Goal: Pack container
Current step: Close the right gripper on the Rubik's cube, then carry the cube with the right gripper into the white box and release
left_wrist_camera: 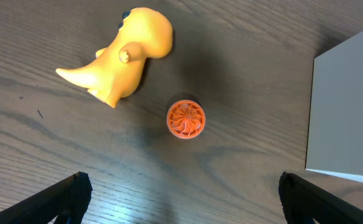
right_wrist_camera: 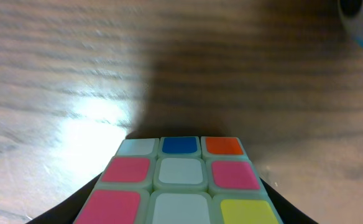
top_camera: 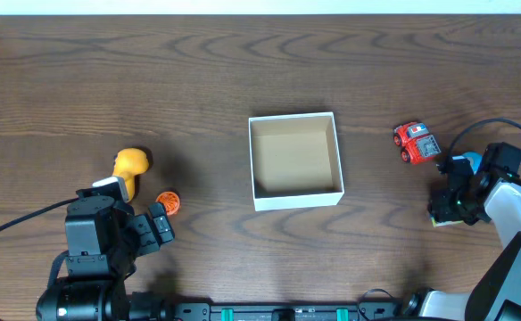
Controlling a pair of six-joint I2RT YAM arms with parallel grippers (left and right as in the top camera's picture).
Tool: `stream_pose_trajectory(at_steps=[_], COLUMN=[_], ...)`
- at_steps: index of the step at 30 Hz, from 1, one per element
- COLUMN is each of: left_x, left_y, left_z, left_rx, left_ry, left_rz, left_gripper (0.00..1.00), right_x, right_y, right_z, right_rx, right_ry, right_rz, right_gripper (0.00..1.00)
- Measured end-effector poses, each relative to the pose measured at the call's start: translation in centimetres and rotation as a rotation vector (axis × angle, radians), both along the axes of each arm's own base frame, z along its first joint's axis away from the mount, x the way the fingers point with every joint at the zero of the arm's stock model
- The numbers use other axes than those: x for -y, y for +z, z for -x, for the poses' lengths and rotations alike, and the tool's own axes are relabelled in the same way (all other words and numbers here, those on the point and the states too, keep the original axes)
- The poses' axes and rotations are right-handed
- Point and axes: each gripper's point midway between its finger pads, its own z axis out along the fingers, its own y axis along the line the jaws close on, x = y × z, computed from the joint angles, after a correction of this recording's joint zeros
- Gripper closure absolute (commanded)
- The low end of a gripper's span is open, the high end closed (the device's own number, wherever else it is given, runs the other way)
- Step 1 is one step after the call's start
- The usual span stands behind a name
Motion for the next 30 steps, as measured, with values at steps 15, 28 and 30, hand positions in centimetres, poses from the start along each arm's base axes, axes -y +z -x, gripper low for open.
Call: stream_pose_trajectory(at_steps=[15, 28, 30], left_x=[0.0, 0.1, 0.1], left_y=[0.0, 0.0, 0.0], left_z=[0.0, 0.0, 0.0], left_rx=[0.000, 0.000, 0.000], left_ry=[0.000, -0.002, -0.002], left_rz=[0.000, 0.002, 0.002], left_gripper=[0.02, 0.02, 0.02], right_x=[-1.1, -3.1, -4.4], right_y=[1.0, 10.6, 13.3], right_z=[-2.3, -4.2, -4.7], right_rx=[0.094, 0.175, 0.207], right_ry=[-0.183, -0.327, -0.294], right_rz=[-0.127, -0.172, -0.176], right_gripper=[0.99, 0.99, 0.99])
